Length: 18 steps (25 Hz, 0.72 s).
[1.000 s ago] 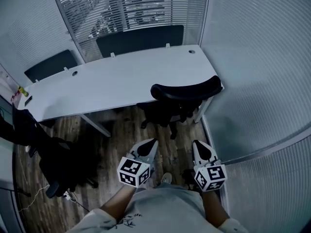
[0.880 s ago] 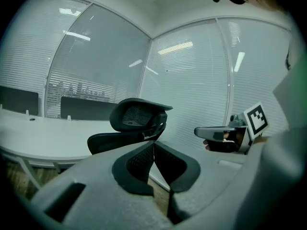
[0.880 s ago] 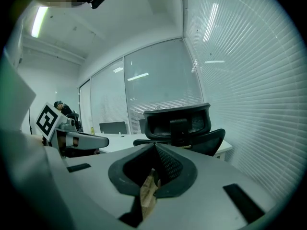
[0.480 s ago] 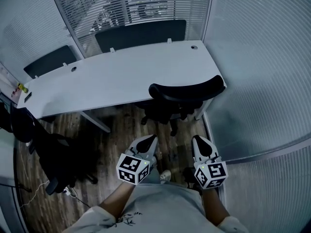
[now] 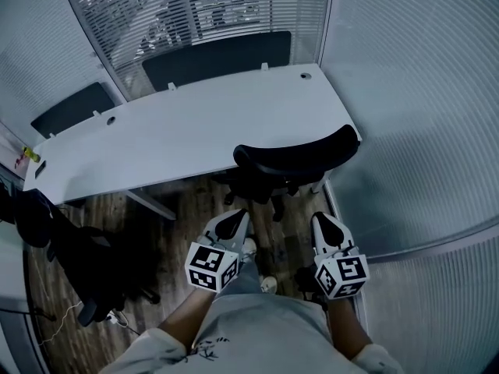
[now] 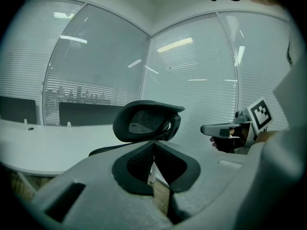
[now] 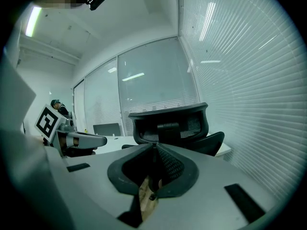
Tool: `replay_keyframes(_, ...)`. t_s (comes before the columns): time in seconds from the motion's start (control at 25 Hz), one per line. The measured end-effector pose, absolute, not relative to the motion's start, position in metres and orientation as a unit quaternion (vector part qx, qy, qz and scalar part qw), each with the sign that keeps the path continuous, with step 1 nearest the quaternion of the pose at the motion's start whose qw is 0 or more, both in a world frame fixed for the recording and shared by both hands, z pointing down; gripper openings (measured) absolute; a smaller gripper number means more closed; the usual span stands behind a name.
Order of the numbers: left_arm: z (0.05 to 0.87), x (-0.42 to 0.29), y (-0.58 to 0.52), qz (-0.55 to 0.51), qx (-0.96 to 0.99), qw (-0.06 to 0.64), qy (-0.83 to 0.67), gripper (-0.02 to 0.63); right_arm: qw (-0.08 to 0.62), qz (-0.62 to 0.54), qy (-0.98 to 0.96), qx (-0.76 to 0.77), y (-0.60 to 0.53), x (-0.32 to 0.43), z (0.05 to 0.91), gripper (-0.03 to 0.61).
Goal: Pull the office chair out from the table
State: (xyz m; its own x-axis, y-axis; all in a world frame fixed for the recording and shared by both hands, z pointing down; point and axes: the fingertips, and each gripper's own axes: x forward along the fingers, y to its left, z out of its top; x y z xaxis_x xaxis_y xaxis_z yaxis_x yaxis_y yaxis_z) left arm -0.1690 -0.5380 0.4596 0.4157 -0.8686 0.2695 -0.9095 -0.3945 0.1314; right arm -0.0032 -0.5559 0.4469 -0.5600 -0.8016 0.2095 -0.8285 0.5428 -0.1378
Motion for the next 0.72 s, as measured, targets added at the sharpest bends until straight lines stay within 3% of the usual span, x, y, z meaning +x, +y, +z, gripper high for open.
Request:
replay_keyframes(0.2, 0.456, -0.175, -0.562, 0.08, 0.833, 0.122, -0.533, 0.014, 0.061, 0.112, -0.87, 0.477, -0.579, -0.005, 0.448, 0.013)
replay_keyframes(0.32, 0.456, -0.18, -0.577, 0.085, 0.836, 0.117, -0.529, 0.025, 0.062, 0.114, -0.864, 0.486, -0.595, -0.007, 0.451, 0.073)
replay_keyframes(0.44, 0.454, -0.187, -0.593, 0.087, 0.836, 0.117, -0.528, 0.071, 0.062, 0.115, -0.859, 0.495, -0.612, -0.01, 0.45, 0.152)
replay_keyframes(0.72, 0.455, -0.205, -0.629, 0.086, 0.839, 0.122, -0.524, 0.177, 0.063, 0.118, -0.858, 0.496, -0.636, -0.019, 0.455, 0.258)
